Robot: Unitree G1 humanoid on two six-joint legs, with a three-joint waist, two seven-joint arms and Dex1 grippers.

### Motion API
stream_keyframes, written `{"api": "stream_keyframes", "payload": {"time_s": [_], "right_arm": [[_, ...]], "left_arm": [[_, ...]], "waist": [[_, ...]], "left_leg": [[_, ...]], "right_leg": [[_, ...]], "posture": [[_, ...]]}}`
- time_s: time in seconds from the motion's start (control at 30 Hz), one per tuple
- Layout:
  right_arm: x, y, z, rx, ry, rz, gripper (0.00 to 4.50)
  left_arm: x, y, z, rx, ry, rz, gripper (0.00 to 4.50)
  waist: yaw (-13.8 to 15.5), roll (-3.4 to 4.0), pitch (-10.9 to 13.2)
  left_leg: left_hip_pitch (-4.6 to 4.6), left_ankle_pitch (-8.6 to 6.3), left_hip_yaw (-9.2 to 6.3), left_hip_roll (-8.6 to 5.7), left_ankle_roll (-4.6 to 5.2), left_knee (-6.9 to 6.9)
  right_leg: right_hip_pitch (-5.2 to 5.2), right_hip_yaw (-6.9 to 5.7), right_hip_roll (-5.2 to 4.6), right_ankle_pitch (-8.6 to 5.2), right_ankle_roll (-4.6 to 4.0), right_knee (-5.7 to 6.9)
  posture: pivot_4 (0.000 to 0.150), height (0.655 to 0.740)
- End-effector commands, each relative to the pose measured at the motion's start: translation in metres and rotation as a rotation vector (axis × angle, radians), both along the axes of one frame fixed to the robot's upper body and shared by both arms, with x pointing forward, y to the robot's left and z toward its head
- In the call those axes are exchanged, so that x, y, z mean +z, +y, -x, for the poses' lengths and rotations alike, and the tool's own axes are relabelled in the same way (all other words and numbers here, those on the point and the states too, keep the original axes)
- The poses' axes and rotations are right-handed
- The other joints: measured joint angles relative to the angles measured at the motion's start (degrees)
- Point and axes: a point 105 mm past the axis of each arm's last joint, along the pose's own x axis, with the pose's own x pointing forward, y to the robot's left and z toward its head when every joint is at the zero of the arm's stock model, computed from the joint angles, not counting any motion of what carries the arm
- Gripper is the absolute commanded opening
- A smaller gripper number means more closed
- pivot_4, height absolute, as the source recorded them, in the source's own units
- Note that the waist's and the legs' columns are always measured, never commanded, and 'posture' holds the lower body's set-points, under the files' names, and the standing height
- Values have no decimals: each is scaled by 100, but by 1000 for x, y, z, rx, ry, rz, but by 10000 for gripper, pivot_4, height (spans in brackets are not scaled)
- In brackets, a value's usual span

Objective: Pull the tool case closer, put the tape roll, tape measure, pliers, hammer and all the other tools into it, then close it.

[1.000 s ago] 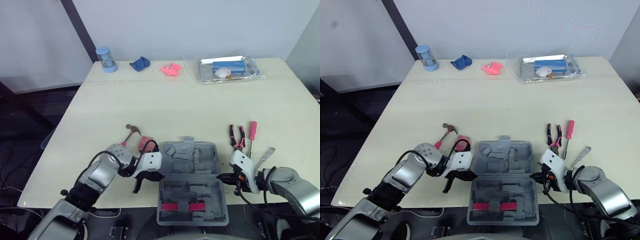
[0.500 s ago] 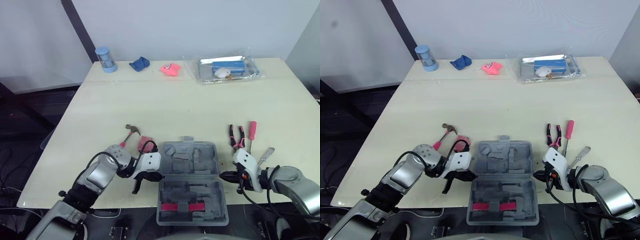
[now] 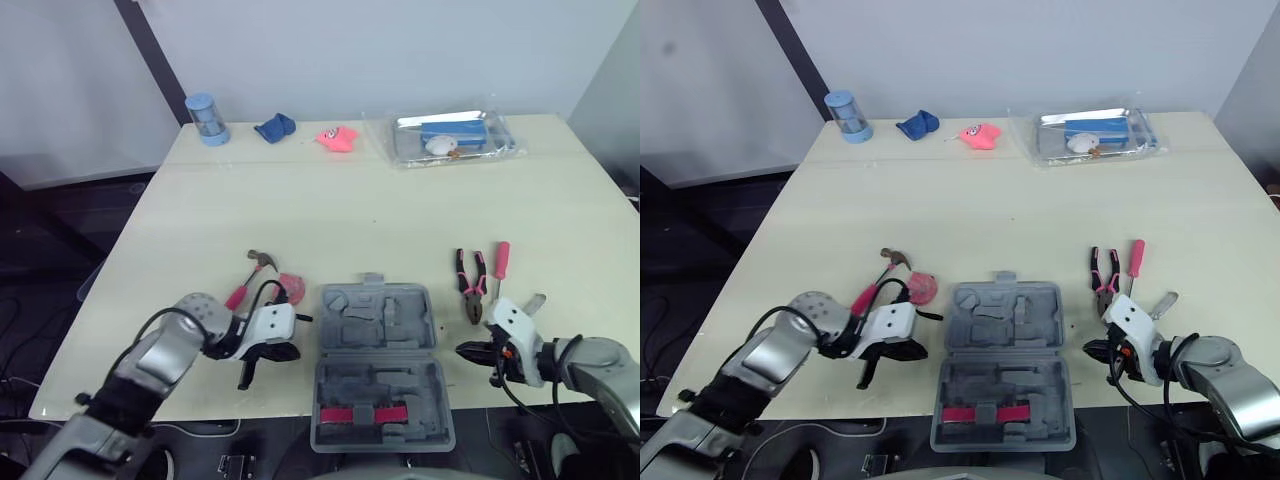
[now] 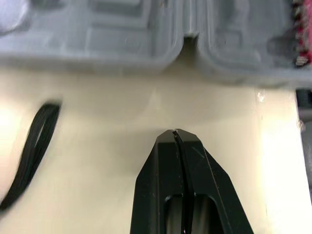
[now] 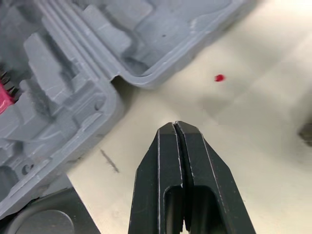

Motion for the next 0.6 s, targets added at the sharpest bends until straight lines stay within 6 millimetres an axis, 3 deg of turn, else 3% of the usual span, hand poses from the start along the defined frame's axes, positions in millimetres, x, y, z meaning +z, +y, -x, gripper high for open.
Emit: {"api": "stream_keyframes", "payload": {"time_s": [0.03,0.13,0.3,0.47,0.57,0.6], "right_arm": [[19,-2,2,0,-111,-39,135],[24,-12,8,-50,-187,-53,135],[25,-44,21,-172,-266,-46,135],[30,-98,30,-292,-353,-27,135],[28,-132,33,-350,-385,6,0],[27,-139,35,-358,-384,8,0]], "left_arm": [[27,5,2,66,-69,117,95],[42,16,7,215,-102,263,95],[55,59,7,515,-215,391,95],[55,116,18,788,-266,425,95],[53,136,30,875,-269,424,6628],[52,140,33,893,-272,421,11899]], "waist": [[6,0,1],[14,0,1],[19,-2,2],[15,-3,2],[7,-5,3],[11,-4,4]], "left_leg": [[-2,0,-1,0,0,0],[0,0,-1,1,0,1],[5,0,2,8,-2,-4],[26,-2,3,9,-2,-9],[27,-2,5,10,-2,-10],[33,-3,7,10,-1,-10]], "right_leg": [[-1,0,-1,0,0,0],[2,0,-10,0,0,1],[5,1,-9,0,-1,-3],[24,0,-4,0,-2,-6],[28,0,0,0,-1,-13],[34,2,-1,0,-1,-16]], "posture": [[1500,7400],[1500,7400],[1500,7400],[1500,7400],[1500,7400],[1500,7400]]}}
